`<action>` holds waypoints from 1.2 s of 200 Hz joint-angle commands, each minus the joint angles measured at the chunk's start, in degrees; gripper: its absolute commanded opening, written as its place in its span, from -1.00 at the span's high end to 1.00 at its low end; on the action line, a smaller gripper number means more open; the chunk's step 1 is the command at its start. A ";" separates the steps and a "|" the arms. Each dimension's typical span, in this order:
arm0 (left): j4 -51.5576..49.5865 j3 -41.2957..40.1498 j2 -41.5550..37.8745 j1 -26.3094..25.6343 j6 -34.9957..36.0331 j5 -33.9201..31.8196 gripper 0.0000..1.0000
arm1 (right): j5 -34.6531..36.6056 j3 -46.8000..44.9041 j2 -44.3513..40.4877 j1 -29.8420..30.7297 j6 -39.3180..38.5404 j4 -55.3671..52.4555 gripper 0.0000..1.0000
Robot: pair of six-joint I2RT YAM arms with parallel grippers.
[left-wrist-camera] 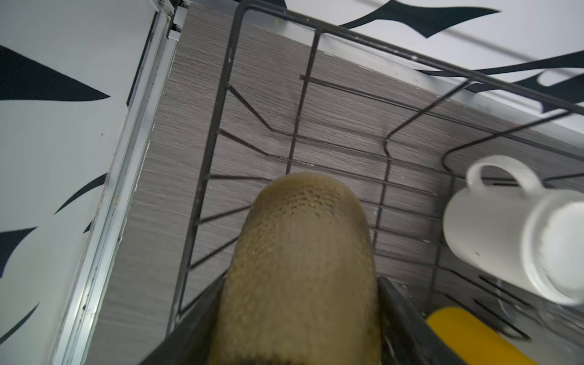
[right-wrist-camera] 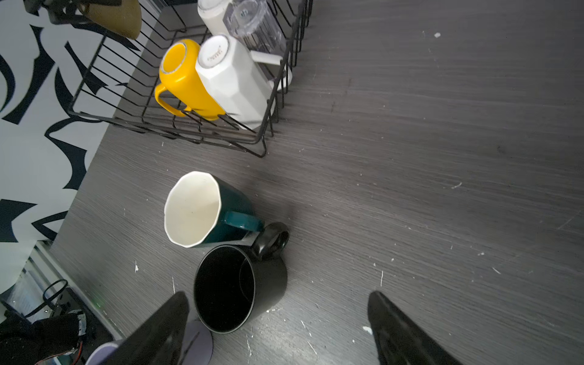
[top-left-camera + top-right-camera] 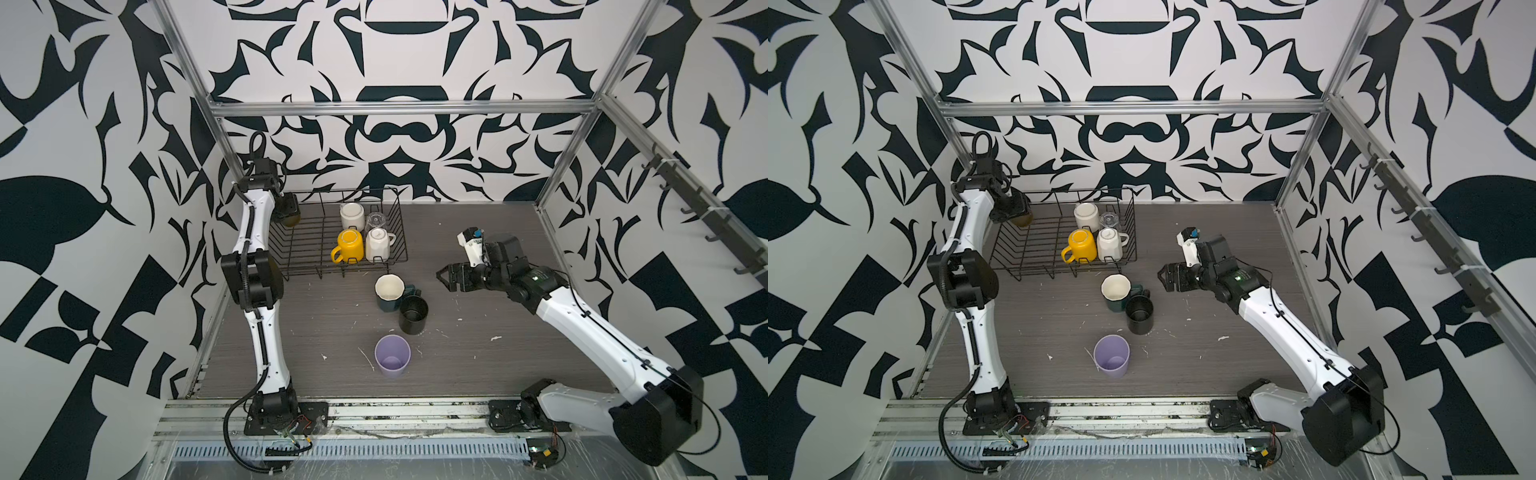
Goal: Load cups into a dish rack
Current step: Place the cup upside down at the dish rack.
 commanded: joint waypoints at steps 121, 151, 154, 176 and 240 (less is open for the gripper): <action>-0.87 2.93 9.43 -0.28 -0.89 -3.38 0.39 | -0.79 -4.18 -1.91 -0.01 3.83 -2.03 -0.67; 1.98 1.04 8.92 -0.56 -0.85 -3.35 -0.05 | -0.94 -4.28 -1.63 -0.01 3.79 -2.34 -0.65; 2.21 0.92 8.91 -0.56 -0.82 -3.35 -0.07 | -0.90 -4.31 -1.63 -0.01 3.77 -2.32 -0.65; 2.79 0.99 9.12 -0.55 -0.89 -3.17 -0.24 | -0.89 -4.58 -1.69 0.02 3.82 -2.44 -0.65; 4.39 -0.90 7.60 -0.99 0.56 -2.21 -0.98 | -1.58 -4.67 -1.01 0.06 3.91 -2.13 -0.64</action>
